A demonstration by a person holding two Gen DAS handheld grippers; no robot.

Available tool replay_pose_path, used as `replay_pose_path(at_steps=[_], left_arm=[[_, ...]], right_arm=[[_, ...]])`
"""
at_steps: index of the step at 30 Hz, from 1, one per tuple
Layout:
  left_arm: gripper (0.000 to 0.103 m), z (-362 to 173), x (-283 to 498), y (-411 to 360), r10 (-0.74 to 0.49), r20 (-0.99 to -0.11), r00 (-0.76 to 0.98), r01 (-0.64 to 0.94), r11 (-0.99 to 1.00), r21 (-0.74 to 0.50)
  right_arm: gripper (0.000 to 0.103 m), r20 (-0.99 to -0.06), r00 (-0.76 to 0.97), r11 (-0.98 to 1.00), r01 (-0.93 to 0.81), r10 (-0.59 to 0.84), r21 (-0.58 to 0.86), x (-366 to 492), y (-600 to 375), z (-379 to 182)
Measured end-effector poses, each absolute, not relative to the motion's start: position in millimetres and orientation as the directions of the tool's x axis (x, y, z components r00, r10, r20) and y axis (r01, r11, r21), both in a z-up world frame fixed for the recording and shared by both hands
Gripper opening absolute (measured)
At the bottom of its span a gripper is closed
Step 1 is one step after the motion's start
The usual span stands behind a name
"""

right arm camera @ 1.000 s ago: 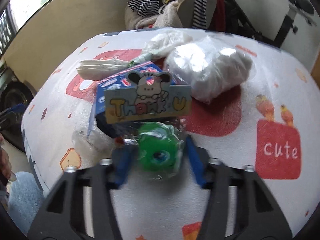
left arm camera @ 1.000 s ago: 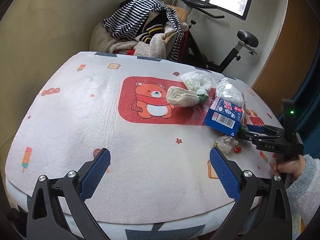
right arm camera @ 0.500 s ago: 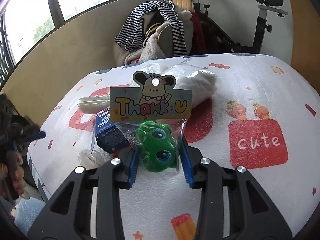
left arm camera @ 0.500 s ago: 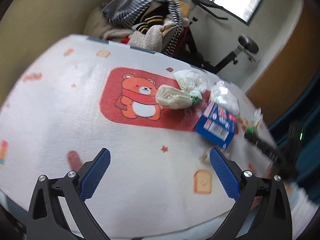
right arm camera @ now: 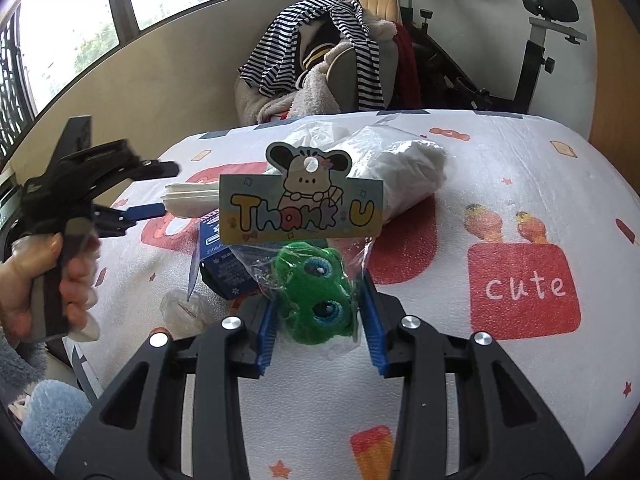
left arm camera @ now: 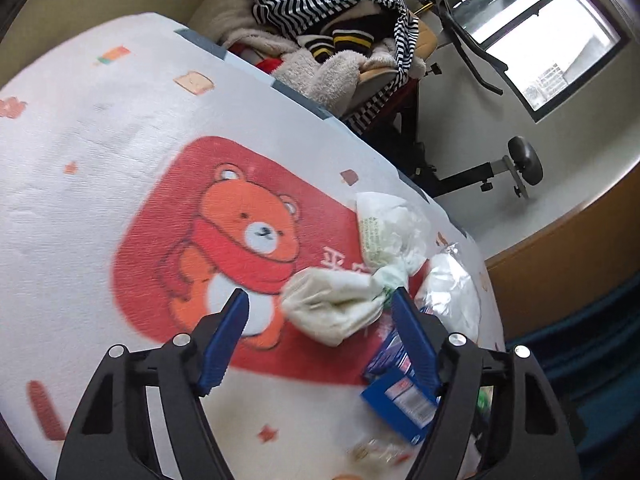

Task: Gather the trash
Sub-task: 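Grasp the green toy bag with the right gripper while the left grasps the white plastic bag, then carry the toy bag and white plastic bag over the brown bin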

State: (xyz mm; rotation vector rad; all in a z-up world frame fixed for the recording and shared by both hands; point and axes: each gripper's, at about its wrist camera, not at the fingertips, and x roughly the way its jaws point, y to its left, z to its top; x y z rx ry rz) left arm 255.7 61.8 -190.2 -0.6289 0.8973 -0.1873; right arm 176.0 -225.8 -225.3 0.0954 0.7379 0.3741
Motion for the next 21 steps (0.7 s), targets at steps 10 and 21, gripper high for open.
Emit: replay_pose_path(at_steps=[10, 21], left_arm=[[0.038, -213, 274, 45, -0.417, -0.712, 0.565, -0.058, 0.841, -0.538], [0.021, -121, 230, 62, -0.345, -0.613, 0.711, 0.113, 0.916, -0.385]], right_arm=[[0.039, -0.644, 0.666, 0.926, -0.292, 0.377, 0.239, 180, -228, -225], [0.039, -0.663, 0.657, 0.932, -0.28, 0.36, 0.229, 182, -228, -226]])
